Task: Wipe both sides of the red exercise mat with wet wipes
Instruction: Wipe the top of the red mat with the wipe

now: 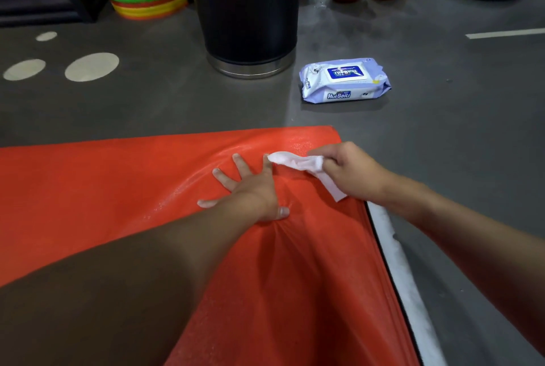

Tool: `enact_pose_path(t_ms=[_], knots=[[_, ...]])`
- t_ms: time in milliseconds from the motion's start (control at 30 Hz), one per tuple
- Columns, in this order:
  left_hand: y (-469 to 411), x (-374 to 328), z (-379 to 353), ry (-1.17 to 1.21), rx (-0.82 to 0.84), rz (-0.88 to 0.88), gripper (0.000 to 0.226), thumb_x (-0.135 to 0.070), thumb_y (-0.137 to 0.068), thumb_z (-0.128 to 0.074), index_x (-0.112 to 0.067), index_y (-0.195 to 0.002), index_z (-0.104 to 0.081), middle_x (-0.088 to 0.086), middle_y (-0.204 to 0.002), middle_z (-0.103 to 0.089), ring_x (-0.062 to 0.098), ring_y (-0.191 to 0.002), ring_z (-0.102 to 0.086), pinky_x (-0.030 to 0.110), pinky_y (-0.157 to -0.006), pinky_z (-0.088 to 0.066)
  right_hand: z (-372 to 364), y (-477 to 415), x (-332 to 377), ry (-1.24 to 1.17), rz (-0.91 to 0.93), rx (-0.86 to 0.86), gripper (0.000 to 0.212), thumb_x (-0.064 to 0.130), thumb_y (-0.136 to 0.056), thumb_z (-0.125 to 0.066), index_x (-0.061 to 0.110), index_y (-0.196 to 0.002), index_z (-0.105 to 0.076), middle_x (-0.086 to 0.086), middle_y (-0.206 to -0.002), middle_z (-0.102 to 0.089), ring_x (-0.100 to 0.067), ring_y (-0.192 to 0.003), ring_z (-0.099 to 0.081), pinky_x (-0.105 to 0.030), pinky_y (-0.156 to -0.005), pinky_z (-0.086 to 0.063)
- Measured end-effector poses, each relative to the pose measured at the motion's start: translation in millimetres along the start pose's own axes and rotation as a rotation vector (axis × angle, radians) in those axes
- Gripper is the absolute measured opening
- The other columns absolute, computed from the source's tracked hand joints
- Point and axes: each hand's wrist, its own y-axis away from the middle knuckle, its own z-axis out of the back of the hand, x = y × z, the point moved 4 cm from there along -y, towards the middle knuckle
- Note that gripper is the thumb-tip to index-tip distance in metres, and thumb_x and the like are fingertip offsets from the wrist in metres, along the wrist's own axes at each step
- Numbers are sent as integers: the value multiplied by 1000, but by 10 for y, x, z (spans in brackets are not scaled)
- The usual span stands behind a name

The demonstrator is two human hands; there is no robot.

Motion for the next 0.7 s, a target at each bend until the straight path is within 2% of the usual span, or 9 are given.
enact_pose_path(t_ms=[67, 133, 200, 267, 367, 467, 567, 633, 700], knots=[[-92, 25, -54, -35, -1, -20, 126, -61, -70, -76, -40, -150, 19, 14, -156, 35, 53, -138, 30, 78, -105, -7, 59, -7, 16, -83, -85, 149, 49, 4, -92, -43, 11, -139, -53, -5, -104, -69, -12, -84, -65, -17, -74, -52], [-176, 43, -98, -79, -2, -54, 132, -68, -62, -74, -42, -147, 23, 5, -160, 29, 47, -139, 33, 83, -98, -5, 102, 26, 74, -122, -114, 290, 58, -11, -91, -40, 4, -147, -40, -9, -122, -64, -13, -95, -64, -14, -71, -52], [-236, 68, -128, -104, 3, -63, 135, -71, -54, -73, -46, -146, 23, -4, -161, 28, 48, -138, 34, 86, -92, -3, 140, 14, 116, -111, -94, 297, 56, -13, -88, -39, 8, -138, -53, -8, -121, -66, -16, -99, -65, -22, -77, -54], [-245, 70, -127, -102, 5, -67, 135, -70, -51, -72, -46, -147, 20, -5, -161, 27, 49, -138, 34, 87, -90, -2, 173, -31, 146, 9, -39, 223, 45, -10, -85, -42, 11, -113, -70, -6, -101, -70, -15, -87, -63, -20, -67, -48], [-162, 54, -90, -85, -7, -42, 134, -64, -61, -77, -41, -147, 24, 10, -159, 28, 46, -141, 31, 84, -98, -5, 178, -60, 138, 67, -36, 187, 34, -6, -84, -45, 11, -92, -73, -10, -88, -72, -16, -73, -62, -22, -61, -46], [-114, 35, -55, -55, -8, -21, 133, -58, -69, -78, -38, -148, 26, 23, -152, 36, 45, -142, 30, 80, -103, -5, 287, -151, 136, -56, -92, 60, 35, -6, -88, -43, 6, -104, -71, -14, -97, -70, -18, -75, -61, -19, -63, -49], [-96, 28, -40, -40, -7, -15, 131, -59, -70, -77, -40, -147, 27, 23, -151, 39, 46, -142, 29, 78, -105, -6, 451, -213, 125, 436, -104, -134, 48, 2, -89, -44, 11, -135, -54, -13, -132, -53, -33, -120, -48, -37, -96, -40], [-107, 35, -50, -44, -5, -19, 131, -59, -71, -77, -40, -147, 28, 23, -151, 39, 46, -142, 30, 78, -105, -6, 428, -115, 197, 574, 32, -287, 46, -1, -81, -48, 7, -126, -57, -16, -124, -51, -38, -115, -45, -46, -91, -40], [-117, 40, -61, -45, -7, -28, 132, -59, -71, -77, -39, -146, 29, 24, -150, 39, 46, -141, 30, 79, -105, -6, 250, 31, 236, 451, 144, -295, 34, -1, -80, -51, 3, -110, -63, -17, -112, -57, -39, -105, -51, -48, -86, -44]])
